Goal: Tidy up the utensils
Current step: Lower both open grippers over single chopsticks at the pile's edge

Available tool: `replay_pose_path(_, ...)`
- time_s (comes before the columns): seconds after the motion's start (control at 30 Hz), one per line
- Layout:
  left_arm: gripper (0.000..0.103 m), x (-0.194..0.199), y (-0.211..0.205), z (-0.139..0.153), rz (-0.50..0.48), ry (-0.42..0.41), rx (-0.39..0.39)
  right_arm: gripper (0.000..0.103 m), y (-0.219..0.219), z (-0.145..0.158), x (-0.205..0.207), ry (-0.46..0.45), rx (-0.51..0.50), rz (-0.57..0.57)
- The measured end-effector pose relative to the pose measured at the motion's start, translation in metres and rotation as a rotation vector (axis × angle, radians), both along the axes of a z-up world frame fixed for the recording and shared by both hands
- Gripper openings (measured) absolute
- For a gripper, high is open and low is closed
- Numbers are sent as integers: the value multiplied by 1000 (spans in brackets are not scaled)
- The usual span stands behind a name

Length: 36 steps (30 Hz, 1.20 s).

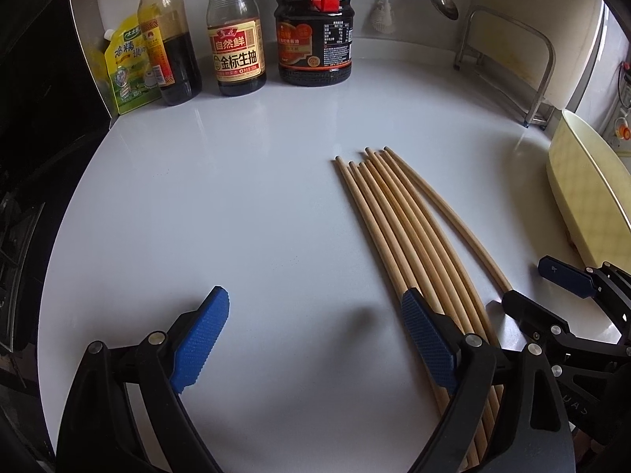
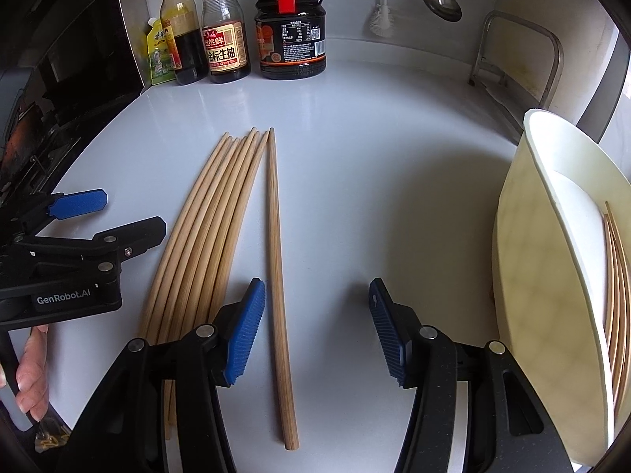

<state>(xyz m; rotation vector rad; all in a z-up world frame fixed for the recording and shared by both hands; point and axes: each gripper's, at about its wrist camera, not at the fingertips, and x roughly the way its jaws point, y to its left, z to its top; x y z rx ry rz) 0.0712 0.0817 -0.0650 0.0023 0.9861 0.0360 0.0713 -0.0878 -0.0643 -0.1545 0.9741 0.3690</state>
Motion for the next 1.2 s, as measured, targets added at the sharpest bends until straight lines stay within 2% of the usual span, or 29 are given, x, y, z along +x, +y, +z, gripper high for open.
replay_pose_path(0.17,88,-3,-3,2,-7,-11,-7,53,1,0,0,0,0,4)
replay_pose_path(0.27,88,-1,-9,0,-17,-5,21,53,1,0,0,1,0,4)
replay_pose_path(0.53,97,-1,-12,-3,-14,-8,51,53,2,1,0,-1,-2,4)
replay_pose_path(1.2,98,-6,-6,-3,1,3,66,54,6,1,2,-16,-10,18)
